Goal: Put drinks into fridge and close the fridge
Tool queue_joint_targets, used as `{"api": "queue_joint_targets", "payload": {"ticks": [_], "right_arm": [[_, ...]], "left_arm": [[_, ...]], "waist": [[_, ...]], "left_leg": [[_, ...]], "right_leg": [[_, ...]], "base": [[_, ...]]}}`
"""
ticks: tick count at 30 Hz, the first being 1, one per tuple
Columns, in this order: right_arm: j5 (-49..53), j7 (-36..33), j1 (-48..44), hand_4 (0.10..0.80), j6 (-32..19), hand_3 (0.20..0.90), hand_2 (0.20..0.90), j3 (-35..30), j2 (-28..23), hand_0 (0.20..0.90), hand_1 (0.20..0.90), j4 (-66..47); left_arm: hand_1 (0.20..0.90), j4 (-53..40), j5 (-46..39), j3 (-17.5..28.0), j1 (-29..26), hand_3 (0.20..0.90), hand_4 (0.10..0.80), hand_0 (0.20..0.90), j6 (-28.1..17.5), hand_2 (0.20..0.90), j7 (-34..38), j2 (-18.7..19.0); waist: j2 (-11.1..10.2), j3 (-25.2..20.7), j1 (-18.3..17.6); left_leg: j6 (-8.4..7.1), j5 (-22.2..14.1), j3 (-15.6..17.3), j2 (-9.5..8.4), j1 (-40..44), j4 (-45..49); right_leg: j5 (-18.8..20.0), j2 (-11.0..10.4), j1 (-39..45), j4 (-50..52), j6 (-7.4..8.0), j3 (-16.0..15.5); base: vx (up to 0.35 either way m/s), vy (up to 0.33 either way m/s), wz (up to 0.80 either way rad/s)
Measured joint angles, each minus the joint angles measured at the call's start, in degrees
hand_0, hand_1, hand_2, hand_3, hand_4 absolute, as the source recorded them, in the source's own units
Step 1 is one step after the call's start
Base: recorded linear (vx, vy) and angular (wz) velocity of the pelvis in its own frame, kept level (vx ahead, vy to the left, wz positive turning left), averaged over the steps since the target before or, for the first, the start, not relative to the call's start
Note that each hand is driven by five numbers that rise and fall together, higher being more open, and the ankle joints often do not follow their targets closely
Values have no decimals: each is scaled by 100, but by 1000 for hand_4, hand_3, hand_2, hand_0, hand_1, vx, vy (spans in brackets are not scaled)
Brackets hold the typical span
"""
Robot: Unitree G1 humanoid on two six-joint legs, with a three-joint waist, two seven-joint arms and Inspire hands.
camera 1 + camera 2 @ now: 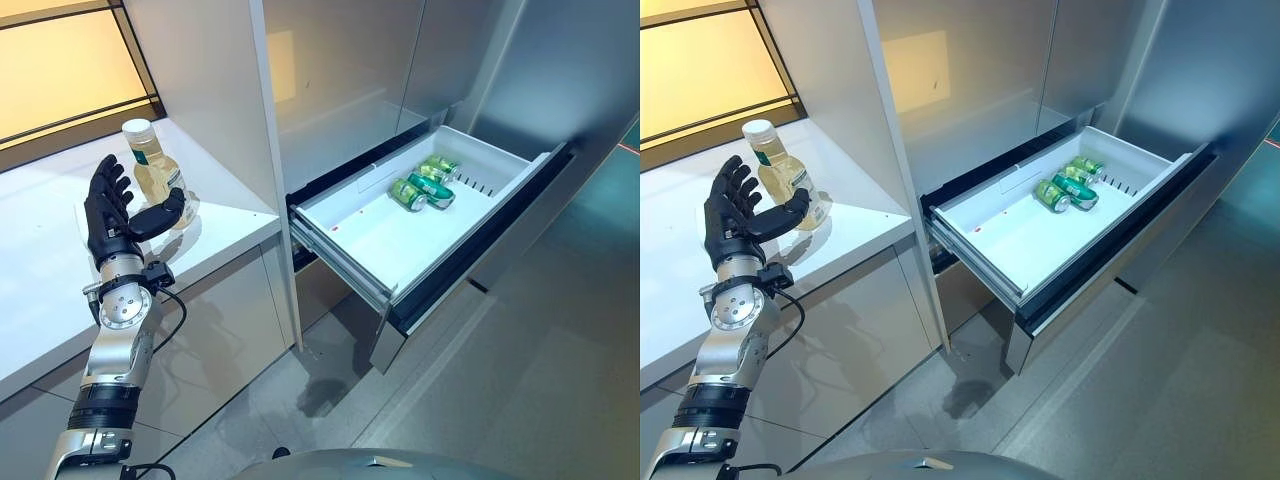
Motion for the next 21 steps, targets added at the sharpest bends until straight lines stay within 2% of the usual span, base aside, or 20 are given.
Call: {"api": "queue_joint_targets", "payload": {"ticks": [17, 21], "right_arm": [[-60, 35, 0, 800, 7, 900, 900, -16, -5, 900, 900, 0], [-112, 48, -6, 800, 9, 900, 900, -17, -17, 900, 900, 0]], "left_arm": [[900, 496, -362, -3, -171, 900, 800, 900, 0, 900, -2, 0], [900, 844, -364, -3, -332, 900, 800, 900, 0, 900, -23, 16]], "waist": [[9, -20, -67], [26, -69, -144]], "left_leg": [[0, 0, 28, 6, 59, -6], [0, 0, 36, 11, 59, -7]], "right_leg": [[8, 2, 46, 3, -10, 20], [8, 2, 43, 4, -10, 28]], "base": [[0, 0, 0], [0, 0, 0]]}}
